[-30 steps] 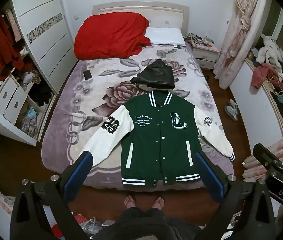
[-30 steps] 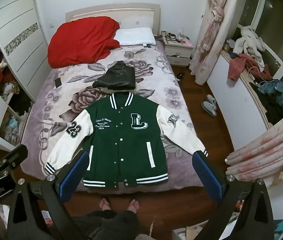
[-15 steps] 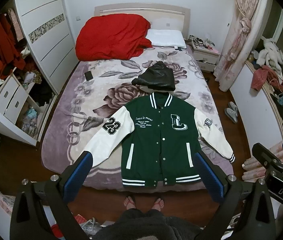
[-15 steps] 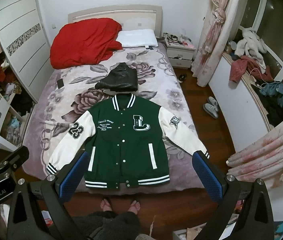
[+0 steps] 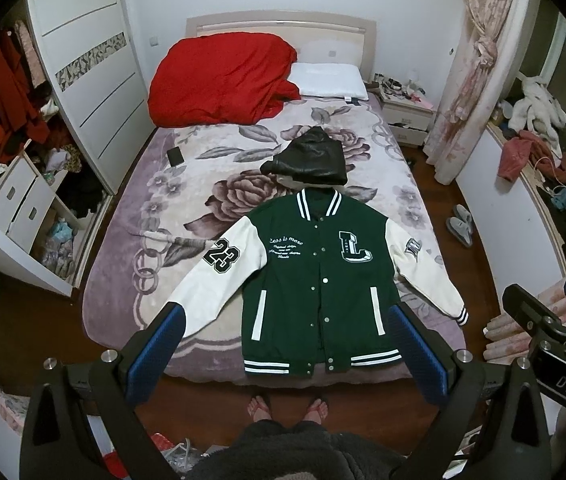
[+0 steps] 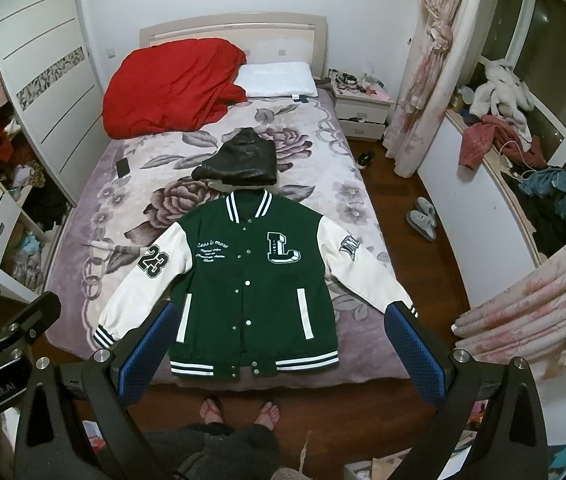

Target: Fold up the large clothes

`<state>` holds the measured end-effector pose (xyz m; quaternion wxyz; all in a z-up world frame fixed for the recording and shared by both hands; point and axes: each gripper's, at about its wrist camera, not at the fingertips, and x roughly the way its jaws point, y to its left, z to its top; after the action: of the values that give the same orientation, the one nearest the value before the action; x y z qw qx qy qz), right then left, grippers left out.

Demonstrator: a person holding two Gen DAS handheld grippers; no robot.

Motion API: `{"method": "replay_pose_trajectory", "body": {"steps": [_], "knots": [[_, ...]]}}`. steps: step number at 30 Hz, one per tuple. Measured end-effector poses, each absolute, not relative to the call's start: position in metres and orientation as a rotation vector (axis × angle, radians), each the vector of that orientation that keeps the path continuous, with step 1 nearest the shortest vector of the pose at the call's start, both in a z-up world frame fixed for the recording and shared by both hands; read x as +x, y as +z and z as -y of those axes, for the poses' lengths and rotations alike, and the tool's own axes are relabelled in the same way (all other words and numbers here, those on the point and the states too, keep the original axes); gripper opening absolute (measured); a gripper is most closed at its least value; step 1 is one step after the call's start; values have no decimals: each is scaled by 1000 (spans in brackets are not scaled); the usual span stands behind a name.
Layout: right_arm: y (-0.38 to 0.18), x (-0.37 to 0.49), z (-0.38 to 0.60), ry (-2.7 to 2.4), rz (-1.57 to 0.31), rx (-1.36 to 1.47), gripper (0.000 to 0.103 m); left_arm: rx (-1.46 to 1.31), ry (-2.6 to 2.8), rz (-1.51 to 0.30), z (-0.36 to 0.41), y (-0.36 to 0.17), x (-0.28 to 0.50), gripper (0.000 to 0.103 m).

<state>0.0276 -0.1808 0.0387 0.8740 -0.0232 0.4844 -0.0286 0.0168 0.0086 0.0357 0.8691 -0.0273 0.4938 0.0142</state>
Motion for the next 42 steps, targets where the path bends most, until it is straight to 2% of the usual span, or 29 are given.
{"method": "replay_pose_trajectory", "body": {"steps": [21,42], "knots": [[65,34,185,-54,-991,-51,103,-55,27,-994,-4,37,7,103],[59,26,181,-56,-982,-49,103,-61,28,-987,-11,34,2,103]]}}
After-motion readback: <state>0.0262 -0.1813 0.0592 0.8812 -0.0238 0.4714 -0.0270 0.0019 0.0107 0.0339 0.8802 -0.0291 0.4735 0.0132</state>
